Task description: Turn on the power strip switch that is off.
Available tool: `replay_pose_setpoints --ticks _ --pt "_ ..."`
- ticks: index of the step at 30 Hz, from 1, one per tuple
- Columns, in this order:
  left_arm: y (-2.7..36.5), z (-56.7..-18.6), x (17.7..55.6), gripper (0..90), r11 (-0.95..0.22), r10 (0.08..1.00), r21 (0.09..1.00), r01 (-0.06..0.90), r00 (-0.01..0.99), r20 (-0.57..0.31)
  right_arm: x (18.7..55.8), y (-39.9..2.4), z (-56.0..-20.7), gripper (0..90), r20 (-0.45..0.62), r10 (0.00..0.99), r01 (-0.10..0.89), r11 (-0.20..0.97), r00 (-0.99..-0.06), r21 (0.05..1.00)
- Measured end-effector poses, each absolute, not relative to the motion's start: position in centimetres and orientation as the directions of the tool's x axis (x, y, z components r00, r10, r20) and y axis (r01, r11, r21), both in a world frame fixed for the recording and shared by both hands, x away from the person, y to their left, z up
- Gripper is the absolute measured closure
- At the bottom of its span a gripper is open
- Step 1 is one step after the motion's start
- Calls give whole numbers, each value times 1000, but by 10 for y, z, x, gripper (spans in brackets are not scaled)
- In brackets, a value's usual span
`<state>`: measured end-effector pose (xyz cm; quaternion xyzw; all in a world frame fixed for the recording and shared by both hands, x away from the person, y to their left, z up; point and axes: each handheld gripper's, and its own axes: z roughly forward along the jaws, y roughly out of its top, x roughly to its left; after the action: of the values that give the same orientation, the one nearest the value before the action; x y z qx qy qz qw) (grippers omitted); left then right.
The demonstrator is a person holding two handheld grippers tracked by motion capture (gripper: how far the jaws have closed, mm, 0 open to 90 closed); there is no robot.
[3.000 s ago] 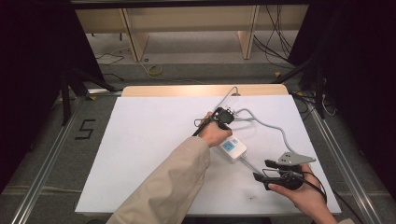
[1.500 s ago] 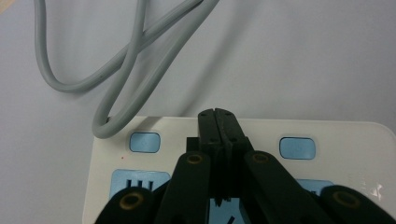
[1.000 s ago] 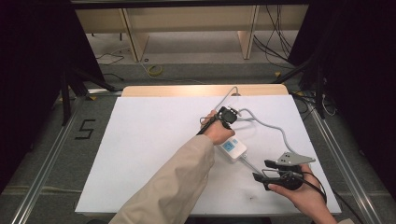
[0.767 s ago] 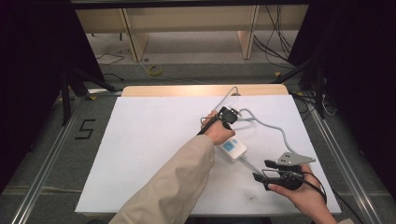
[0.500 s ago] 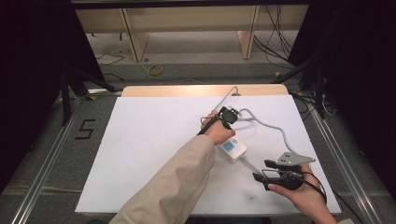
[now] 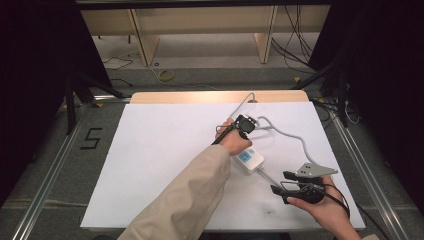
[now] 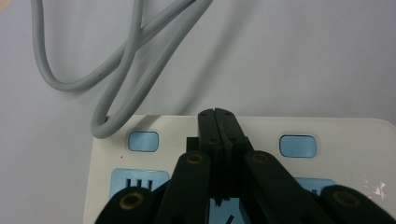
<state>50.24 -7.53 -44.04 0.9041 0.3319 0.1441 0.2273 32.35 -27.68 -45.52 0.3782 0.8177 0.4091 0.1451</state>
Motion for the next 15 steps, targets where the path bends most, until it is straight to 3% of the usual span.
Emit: replay_pose_setpoints --ticks 9,10,15 --pt "-68 -440 504 890 -649 674 534 542 736 71 323 -277 -455 306 71 738 499 379 -671 779" --pt "-67 -439 503 800 -635 683 546 546 727 67 323 -277 -455 306 71 737 499 380 -672 779" --pt "-59 -427 500 735 -606 691 596 527 720 66 324 -277 -455 306 71 738 500 379 -671 778"
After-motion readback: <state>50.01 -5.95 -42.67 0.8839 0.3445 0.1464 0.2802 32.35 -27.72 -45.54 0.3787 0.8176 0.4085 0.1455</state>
